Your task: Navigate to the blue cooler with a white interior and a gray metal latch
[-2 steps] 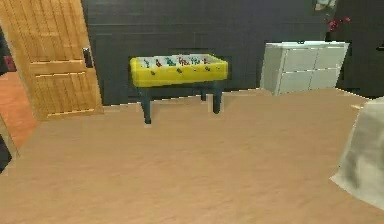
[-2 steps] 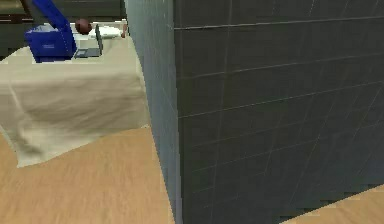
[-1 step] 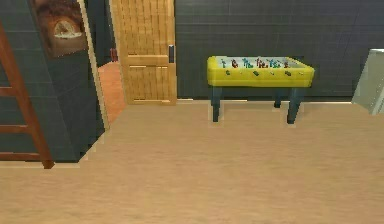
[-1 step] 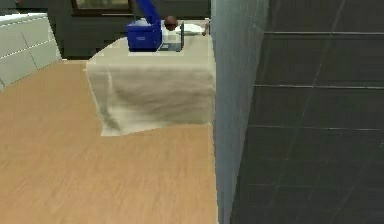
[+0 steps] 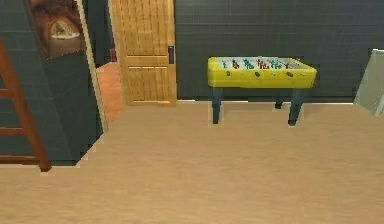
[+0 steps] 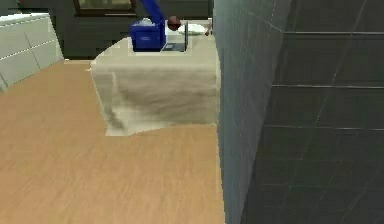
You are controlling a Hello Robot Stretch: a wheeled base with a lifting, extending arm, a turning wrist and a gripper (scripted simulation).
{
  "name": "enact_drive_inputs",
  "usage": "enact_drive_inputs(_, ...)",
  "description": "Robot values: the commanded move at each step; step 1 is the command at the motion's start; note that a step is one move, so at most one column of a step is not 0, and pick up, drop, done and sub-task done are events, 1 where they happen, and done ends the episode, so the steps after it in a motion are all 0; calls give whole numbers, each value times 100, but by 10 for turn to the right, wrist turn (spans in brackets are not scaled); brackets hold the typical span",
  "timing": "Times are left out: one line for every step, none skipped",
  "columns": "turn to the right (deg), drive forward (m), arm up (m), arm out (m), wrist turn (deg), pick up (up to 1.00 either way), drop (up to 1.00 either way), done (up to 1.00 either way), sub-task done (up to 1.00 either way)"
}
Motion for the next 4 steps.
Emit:
enact_drive_inputs(420, 0, 0, 0, 0, 0, 0, 0, 0)
enact_drive_inputs(0, 45, 0, 0, 0, 0, 0, 0, 0)
enact_drive_inputs(450, 0, 0, 0, 0, 0, 0, 0, 0)
enact_drive_inputs(30, 0, 0, 0, 0, 0, 0, 0, 0)
